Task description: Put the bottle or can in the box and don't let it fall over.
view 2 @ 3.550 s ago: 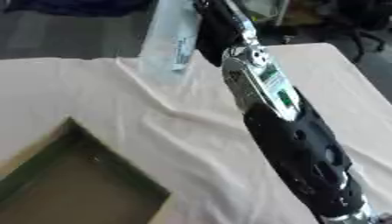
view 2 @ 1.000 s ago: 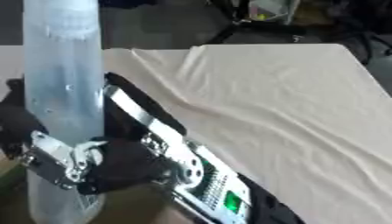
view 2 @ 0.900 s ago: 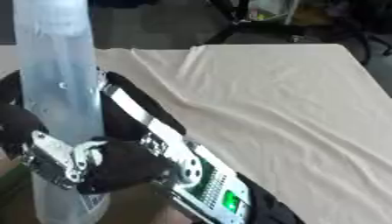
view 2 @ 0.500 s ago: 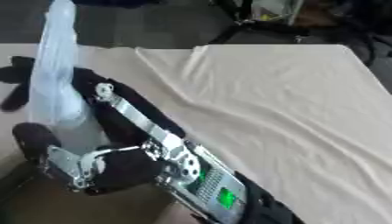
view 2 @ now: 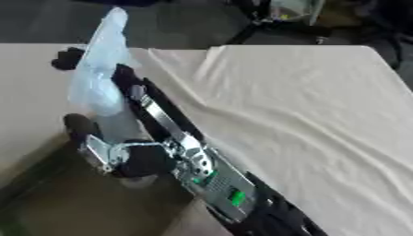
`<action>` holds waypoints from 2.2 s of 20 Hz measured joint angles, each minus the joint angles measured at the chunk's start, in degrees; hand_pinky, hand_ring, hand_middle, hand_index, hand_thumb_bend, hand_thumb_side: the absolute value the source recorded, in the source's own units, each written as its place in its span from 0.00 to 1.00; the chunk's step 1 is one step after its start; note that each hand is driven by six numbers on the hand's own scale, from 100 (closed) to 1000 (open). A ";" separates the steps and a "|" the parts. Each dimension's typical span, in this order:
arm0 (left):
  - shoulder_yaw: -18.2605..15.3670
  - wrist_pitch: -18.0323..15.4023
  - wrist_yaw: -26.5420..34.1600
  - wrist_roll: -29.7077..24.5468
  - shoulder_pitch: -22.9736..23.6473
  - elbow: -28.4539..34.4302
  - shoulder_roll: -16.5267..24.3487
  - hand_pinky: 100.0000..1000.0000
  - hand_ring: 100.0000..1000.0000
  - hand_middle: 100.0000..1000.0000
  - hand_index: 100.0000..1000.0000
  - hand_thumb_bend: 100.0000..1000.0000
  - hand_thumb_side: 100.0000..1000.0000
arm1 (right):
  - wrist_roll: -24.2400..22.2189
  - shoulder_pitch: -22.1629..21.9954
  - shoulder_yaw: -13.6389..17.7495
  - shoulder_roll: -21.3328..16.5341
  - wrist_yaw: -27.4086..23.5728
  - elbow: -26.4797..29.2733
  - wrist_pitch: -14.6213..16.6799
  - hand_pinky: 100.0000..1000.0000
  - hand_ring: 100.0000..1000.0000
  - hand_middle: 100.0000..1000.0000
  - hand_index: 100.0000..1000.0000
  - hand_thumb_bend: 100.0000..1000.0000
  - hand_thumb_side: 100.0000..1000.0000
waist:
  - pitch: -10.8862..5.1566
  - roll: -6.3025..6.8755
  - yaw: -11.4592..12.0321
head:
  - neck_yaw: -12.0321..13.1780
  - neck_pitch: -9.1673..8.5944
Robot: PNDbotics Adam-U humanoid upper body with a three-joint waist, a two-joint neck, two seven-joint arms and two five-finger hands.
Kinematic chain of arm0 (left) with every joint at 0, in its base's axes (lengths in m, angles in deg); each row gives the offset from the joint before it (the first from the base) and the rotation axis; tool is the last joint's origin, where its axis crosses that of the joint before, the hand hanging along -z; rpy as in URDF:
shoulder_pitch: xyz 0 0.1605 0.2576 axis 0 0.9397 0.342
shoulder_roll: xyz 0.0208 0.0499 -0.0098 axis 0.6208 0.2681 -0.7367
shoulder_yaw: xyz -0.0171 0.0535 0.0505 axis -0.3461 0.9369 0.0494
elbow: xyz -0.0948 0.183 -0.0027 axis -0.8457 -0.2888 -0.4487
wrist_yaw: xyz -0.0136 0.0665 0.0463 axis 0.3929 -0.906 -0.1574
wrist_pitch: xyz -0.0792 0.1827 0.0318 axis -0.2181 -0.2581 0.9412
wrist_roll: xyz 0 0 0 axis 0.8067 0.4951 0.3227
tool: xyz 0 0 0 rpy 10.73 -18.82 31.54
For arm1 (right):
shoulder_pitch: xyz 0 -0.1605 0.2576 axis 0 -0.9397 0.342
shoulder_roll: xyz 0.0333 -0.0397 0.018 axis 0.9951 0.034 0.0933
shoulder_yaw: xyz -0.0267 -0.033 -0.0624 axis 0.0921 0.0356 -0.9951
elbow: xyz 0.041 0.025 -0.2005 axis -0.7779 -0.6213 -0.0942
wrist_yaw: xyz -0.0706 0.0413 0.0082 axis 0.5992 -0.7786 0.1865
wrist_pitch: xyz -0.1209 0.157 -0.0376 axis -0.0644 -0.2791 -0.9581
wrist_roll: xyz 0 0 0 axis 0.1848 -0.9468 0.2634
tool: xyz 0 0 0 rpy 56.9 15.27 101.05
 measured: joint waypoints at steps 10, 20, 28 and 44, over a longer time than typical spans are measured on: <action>-0.12 0.26 0.00 0.28 0.64 0.00 0.20 1.00 1.00 0.97 0.68 0.00 0.69 | -13.12 -1.63 -1.16 -2.04 7.01 1.61 -5.47 1.00 1.00 1.00 1.00 0.00 0.48 | -1.35 -0.43 -0.93 | 0.77 0.77; -0.14 0.31 0.22 0.74 1.61 0.00 1.19 1.00 1.00 0.97 0.68 0.00 0.68 | -35.96 -4.48 -2.17 -5.12 8.74 7.52 -15.65 1.00 1.00 1.00 1.00 0.00 0.92 | -3.87 -0.55 -2.58 | 2.27 2.39; -0.12 0.41 0.57 0.87 1.79 0.00 1.23 1.00 1.00 0.97 0.68 0.00 0.68 | -41.75 -7.77 -2.12 -7.00 11.49 8.61 -18.90 1.00 1.00 1.00 1.00 0.00 1.00 | -4.92 -0.37 -2.94 | 4.58 4.34; -0.13 0.22 0.65 1.09 2.67 0.01 1.66 1.00 1.00 0.96 0.68 0.00 0.68 | -35.75 -9.18 4.19 -9.59 4.28 14.50 -19.90 1.00 1.00 1.00 1.00 0.00 0.43 | -5.63 -0.23 -3.37 | 5.10 4.82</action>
